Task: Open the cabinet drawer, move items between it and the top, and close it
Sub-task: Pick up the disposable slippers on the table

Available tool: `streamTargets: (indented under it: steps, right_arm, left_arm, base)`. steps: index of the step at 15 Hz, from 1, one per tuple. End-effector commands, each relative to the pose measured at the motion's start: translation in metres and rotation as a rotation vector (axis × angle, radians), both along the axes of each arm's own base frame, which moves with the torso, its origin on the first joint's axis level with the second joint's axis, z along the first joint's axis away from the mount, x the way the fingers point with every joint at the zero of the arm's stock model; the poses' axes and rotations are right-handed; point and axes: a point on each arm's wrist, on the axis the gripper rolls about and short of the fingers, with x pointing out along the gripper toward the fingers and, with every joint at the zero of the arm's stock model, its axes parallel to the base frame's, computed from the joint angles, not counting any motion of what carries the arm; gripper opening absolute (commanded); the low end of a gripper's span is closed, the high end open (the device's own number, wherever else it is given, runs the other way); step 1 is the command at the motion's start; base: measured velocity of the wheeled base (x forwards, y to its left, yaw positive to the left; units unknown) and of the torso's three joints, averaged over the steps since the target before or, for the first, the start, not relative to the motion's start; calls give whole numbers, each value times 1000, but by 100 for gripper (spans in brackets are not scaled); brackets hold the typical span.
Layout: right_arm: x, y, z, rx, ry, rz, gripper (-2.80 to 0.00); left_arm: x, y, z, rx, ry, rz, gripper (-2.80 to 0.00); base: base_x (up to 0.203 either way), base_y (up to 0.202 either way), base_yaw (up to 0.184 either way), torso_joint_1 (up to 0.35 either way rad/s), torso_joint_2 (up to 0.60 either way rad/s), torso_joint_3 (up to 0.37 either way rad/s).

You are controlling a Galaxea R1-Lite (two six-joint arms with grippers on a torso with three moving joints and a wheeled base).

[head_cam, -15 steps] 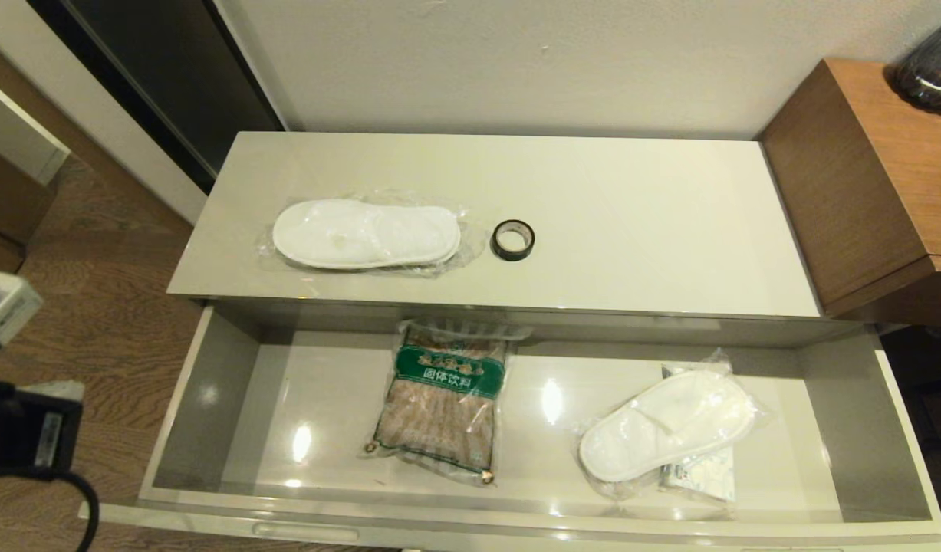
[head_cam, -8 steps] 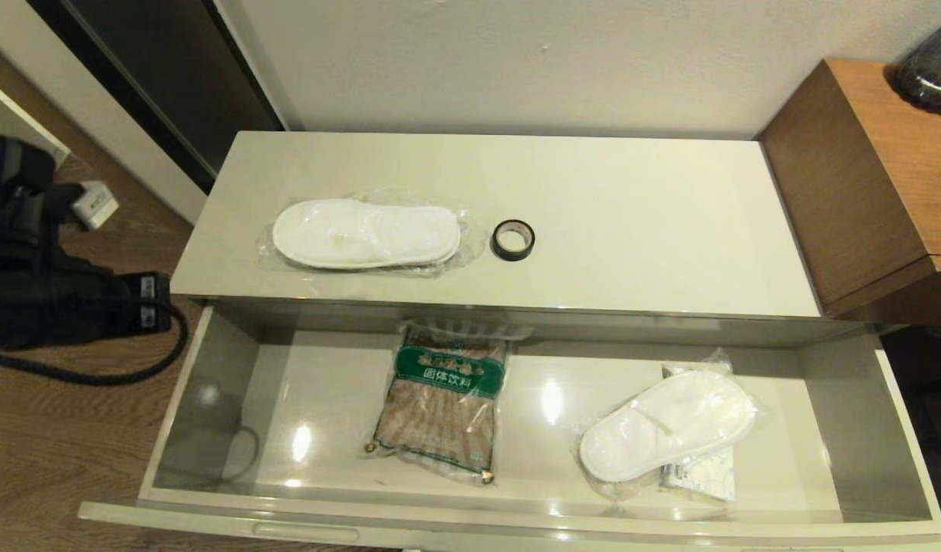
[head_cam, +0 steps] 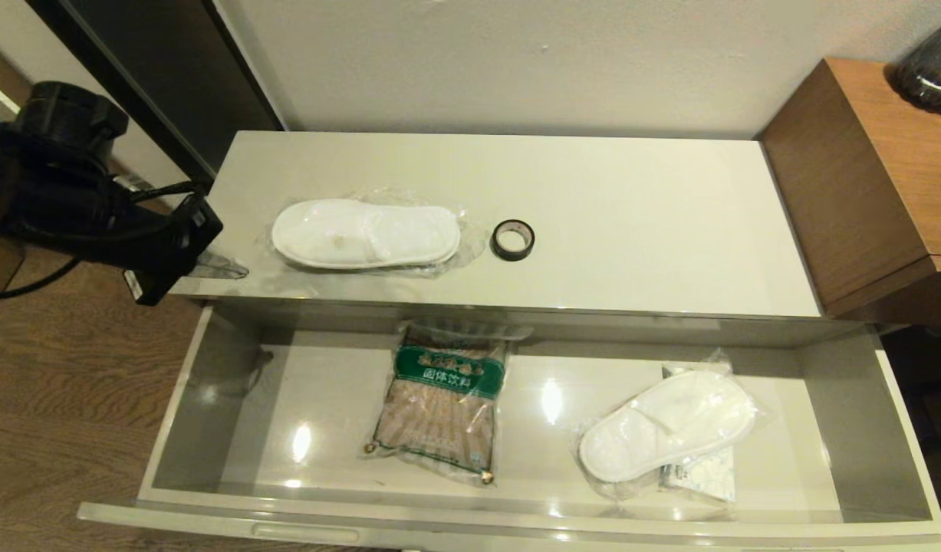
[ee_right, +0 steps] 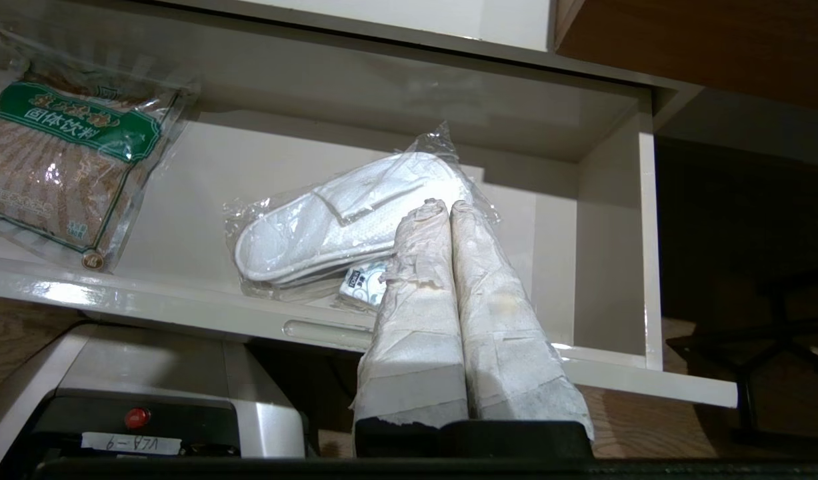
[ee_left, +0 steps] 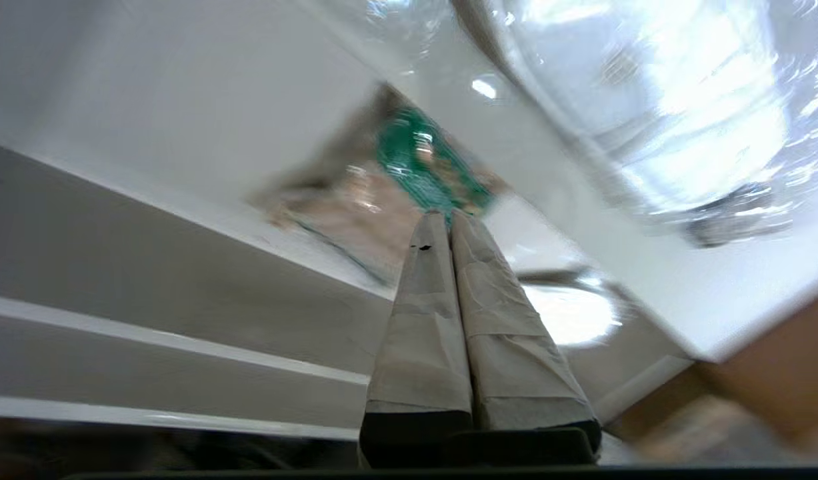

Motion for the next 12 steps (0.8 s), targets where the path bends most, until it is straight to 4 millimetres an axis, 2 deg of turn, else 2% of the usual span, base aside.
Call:
streamTargets:
  steps: [1, 3, 6, 8, 12]
  right_arm:
    - [0, 0, 0, -1, 0, 1, -280]
    - [0, 0, 0, -2, 0, 1, -280]
    - [0, 0, 0, -2, 0, 1, -280]
    - [0, 0, 0, 0, 0, 1, -280]
    - [0, 0, 0, -2, 0, 1, -280]
  left_arm:
    - [21, 30, -8, -206, 31, -21, 0]
    - [23, 59, -10, -404, 45, -25, 0]
    - [24, 65, -17, -472, 54, -40, 0]
    - [28, 64, -28, -458, 16, -57, 0]
    - [41, 37, -38, -374, -97, -103, 0]
  base:
    - [0, 0, 0, 0, 0, 0]
    - [0, 0, 0, 0, 0, 0]
    - [0, 0, 0, 0, 0, 0]
    - [0, 0, 0, 0, 0, 0]
    - [0, 0, 0, 0, 0, 0]
